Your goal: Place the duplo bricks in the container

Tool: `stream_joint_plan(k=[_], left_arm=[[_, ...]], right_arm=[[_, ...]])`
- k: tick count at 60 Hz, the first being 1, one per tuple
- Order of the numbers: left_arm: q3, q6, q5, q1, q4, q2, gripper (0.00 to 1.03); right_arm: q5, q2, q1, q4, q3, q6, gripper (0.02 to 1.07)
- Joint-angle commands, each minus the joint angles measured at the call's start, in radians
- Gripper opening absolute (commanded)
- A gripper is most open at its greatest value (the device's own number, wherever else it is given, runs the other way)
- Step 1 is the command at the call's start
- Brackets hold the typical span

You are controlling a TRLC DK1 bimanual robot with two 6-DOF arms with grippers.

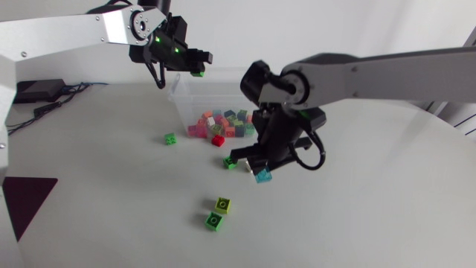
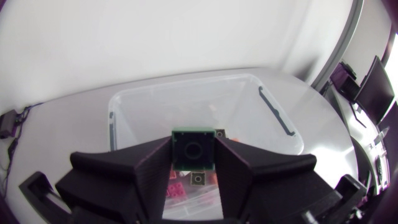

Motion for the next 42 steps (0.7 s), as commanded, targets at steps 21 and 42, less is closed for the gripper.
stream_joint_plan(k=[21,42], left_arm=[[-0.097,0.035,-0.012,0.115,0.066,-0.051,0.98],[-0.384,0.270,0.106,0.270,0.055,-0.238,0.98]], right_arm=[[0.004,-0.002,-0.071,0.078,0.275,-0.110,0.31],[0.028,0.094,-0.102,0.315,0.323,-0.129,0.31]])
